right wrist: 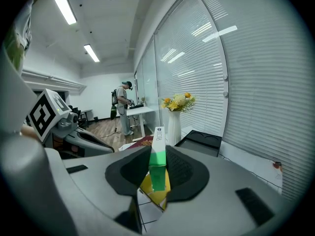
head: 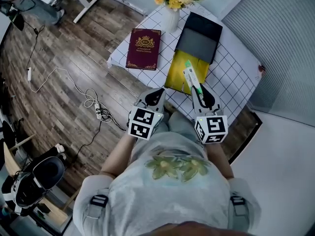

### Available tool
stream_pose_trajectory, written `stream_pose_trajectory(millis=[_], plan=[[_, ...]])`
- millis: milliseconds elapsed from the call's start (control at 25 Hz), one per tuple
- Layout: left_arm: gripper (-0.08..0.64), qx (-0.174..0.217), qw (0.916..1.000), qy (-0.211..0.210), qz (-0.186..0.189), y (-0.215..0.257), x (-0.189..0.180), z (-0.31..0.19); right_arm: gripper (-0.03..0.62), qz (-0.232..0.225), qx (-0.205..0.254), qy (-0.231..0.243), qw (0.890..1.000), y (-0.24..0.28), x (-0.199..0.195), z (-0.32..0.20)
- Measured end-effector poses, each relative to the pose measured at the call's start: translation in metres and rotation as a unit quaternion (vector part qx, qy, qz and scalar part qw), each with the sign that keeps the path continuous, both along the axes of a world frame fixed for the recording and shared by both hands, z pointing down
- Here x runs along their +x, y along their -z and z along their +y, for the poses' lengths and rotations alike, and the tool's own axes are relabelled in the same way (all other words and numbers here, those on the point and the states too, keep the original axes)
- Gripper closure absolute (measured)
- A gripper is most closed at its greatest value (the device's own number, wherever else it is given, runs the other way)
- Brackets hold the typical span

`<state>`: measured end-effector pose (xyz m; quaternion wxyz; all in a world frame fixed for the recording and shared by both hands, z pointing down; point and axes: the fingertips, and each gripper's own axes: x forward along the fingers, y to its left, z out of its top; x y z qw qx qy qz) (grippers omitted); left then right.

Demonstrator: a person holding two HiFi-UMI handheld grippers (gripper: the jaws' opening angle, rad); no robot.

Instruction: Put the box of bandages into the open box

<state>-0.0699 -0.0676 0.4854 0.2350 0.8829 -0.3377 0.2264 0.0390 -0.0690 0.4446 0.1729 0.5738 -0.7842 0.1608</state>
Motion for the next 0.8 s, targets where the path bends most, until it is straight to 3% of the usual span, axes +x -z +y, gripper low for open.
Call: stream_pose_trajectory(millis=[480,800], plan=[[0.554,-0.044,0.9986,0.022,-0.020,-0.031,0.005,-0.001,0.503,-0.007,-0.017,0.015,1.000,-0.020,0.012,-0.025],[0.554,-0.046,0.9978,0.039,-0.028,-0.034,0.011,-0.009,0.503,-0.009,-0.020,0.027,0.999,-0.025,0.021,-0.040]])
